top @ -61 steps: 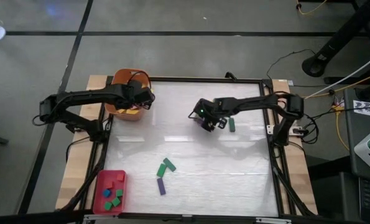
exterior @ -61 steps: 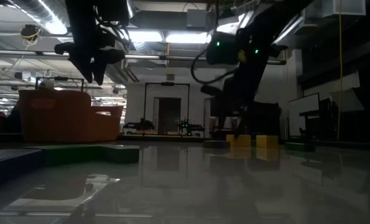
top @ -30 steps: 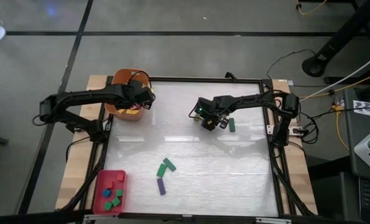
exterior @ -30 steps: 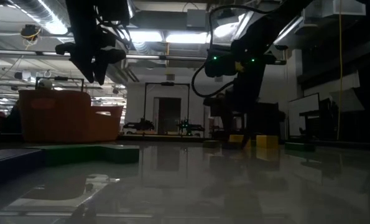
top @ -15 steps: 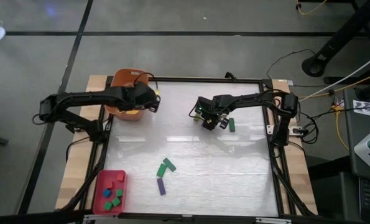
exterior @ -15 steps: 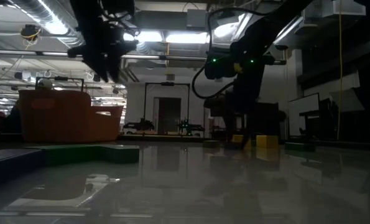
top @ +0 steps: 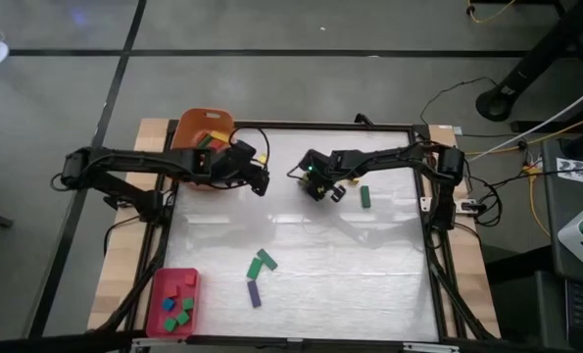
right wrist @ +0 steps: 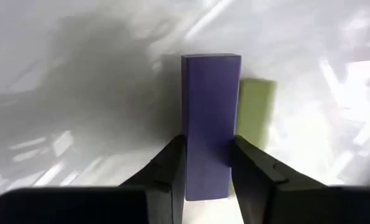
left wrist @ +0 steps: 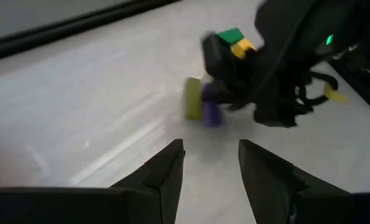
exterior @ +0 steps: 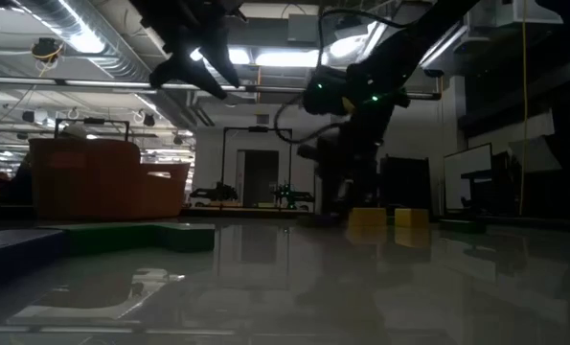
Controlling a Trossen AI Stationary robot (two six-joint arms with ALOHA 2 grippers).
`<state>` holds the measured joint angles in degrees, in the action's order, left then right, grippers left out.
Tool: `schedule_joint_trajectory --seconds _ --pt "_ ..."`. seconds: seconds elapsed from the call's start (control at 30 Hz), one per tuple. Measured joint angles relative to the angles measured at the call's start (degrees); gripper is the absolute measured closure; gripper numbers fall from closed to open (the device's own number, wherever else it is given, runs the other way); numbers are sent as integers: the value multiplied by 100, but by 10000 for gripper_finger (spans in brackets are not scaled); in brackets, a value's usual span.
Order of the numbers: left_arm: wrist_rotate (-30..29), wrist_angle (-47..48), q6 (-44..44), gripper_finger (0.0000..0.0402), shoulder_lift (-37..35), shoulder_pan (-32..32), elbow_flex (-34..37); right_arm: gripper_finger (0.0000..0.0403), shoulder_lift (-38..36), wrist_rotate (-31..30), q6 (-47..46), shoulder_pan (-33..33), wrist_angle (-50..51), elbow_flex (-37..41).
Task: Sort blocks by size
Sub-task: Put the big purple block into the orange bin
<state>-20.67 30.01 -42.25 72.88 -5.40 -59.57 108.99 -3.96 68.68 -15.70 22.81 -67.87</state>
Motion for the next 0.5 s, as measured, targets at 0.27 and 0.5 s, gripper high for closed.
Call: schedule_joint_trajectory --seconds 0.27,0.5 --pt "6 -79 -417 260 0 143 53 309 -26 -46 -445 57 -1239 -527" --pt "-6 -133 -768 260 42 10 273 306 -37 -60 -576 341 -1955 -886"
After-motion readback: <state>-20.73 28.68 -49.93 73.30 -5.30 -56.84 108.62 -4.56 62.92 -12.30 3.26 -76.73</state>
